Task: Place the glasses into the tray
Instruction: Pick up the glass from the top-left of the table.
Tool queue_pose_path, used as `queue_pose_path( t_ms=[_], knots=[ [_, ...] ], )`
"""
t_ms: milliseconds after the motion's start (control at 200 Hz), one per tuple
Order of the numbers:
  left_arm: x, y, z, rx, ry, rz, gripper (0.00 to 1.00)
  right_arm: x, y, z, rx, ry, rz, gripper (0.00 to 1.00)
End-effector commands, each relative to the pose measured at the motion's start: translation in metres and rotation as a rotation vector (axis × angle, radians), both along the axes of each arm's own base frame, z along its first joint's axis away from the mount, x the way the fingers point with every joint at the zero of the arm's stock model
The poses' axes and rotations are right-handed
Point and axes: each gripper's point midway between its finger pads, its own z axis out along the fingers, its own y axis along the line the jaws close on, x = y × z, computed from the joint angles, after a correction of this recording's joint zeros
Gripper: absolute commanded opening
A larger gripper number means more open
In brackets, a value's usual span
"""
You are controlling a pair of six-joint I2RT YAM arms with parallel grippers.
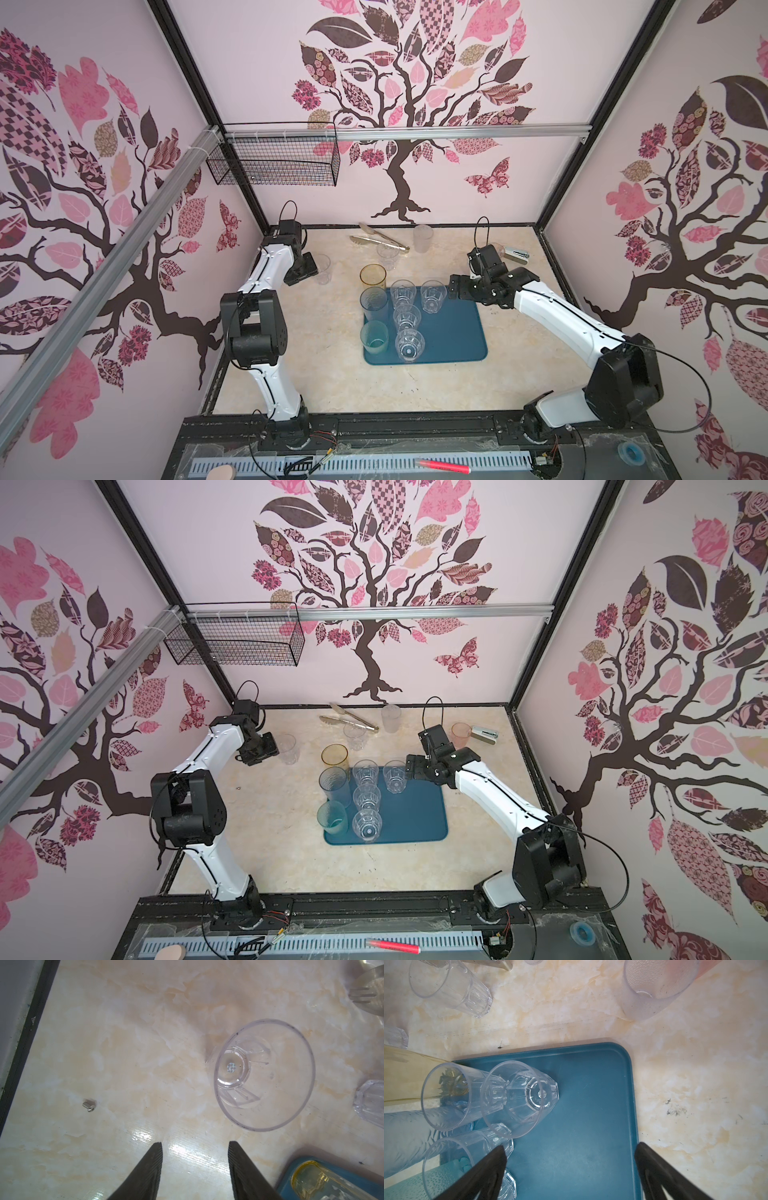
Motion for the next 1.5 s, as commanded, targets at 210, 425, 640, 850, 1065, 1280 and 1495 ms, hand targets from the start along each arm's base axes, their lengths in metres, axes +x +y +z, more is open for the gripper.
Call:
queue_pose_path(
  t_ms=[210,425,640,850,1065,1280,1495],
  knots=[
    [0.028,-0.002,0.008,-0.019,-0.076,-0.002,0.52,-0.005,0.000,0.002,0.009,-0.007,0.005,0.98],
    [0.043,0.000,-0.006,-0.018,-0.048,-0.003,0.48,-0.005,0.000,0.002,0.008,-0.010,0.004,0.98],
    [0.047,-0.001,-0.027,-0.030,-0.015,0.000,0.29,-0.005,0.000,0.002,0.006,-0.011,0.001,0.98],
    [0.045,-0.001,-0.029,-0.031,-0.007,0.006,0.03,-0.005,0.000,0.003,0.014,-0.012,0.001,0.97],
    [0.031,-0.003,0.030,-0.030,-0.095,0.017,0.00,-0.004,0.000,0.006,0.012,-0.022,-0.002,0.97],
    [-0.016,-0.018,0.104,0.013,-0.226,-0.017,0.00,0.002,-0.004,0.017,0.019,-0.066,-0.035,0.97],
    [-0.058,-0.107,0.174,0.001,-0.355,-0.230,0.00,0.008,-0.022,0.025,0.086,-0.078,-0.116,0.97]
  ],
)
